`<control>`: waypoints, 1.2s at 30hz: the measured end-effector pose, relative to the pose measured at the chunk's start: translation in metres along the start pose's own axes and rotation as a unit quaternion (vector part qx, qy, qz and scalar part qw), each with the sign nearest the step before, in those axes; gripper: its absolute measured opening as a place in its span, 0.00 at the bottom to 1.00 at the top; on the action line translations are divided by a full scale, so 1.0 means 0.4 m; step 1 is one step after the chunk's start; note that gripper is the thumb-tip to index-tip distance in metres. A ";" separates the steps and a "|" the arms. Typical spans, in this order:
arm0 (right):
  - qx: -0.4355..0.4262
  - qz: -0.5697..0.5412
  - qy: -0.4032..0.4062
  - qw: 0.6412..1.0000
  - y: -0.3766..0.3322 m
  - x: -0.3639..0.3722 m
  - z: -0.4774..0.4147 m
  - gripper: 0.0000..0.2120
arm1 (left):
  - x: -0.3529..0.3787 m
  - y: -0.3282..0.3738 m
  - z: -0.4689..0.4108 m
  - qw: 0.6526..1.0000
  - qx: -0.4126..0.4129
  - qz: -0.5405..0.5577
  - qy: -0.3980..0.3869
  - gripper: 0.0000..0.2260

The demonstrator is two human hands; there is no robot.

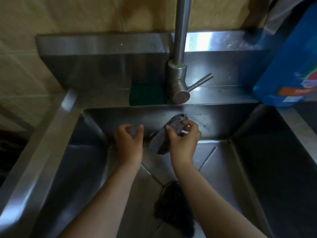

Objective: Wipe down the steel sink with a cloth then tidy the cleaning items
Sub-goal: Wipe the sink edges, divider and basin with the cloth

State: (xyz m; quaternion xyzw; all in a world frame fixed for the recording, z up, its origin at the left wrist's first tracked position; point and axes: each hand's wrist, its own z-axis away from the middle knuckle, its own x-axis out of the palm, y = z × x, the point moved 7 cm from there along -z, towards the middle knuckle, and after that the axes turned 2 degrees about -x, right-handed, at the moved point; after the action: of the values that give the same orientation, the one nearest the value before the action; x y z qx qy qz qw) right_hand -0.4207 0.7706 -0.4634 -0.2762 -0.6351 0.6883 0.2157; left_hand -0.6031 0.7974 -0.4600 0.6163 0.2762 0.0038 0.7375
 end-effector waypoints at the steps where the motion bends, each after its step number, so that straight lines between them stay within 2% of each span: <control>1: -0.007 -0.008 -0.005 1.000 -0.006 0.004 -0.008 0.19 | 0.000 0.005 0.005 1.000 0.000 -0.008 0.007 0.17; 8: -0.005 -0.033 -0.018 0.999 -0.021 0.056 -0.036 0.19 | 0.019 0.012 0.000 0.999 0.017 -0.026 0.027 0.16; 15: -0.002 -0.028 0.052 0.998 -0.021 0.086 -0.052 0.20 | 0.078 0.011 -0.048 0.999 0.019 0.009 0.033 0.14; 19: -0.024 -0.005 0.052 0.998 -0.009 0.089 -0.054 0.21 | 0.098 0.011 -0.054 0.999 0.022 0.017 0.023 0.11; 24: -0.018 0.018 0.063 0.998 0.025 0.081 -0.065 0.23 | 0.120 0.010 -0.064 0.999 0.003 0.044 0.021 0.14; 28: -0.031 0.040 0.062 0.997 0.056 0.081 -0.073 0.23 | 0.126 0.000 -0.073 0.998 0.022 0.051 0.037 0.16; 36: 0.058 0.094 0.071 0.991 0.199 0.059 -0.093 0.22 | 0.134 -0.010 -0.066 0.997 0.025 0.072 0.030 0.17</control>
State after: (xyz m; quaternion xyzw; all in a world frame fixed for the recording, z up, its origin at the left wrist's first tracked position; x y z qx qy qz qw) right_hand -0.4099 0.8058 -0.5465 -0.3696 -0.5483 0.7200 0.2106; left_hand -0.5697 0.8389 -0.4876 0.6528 0.2526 0.0685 0.7109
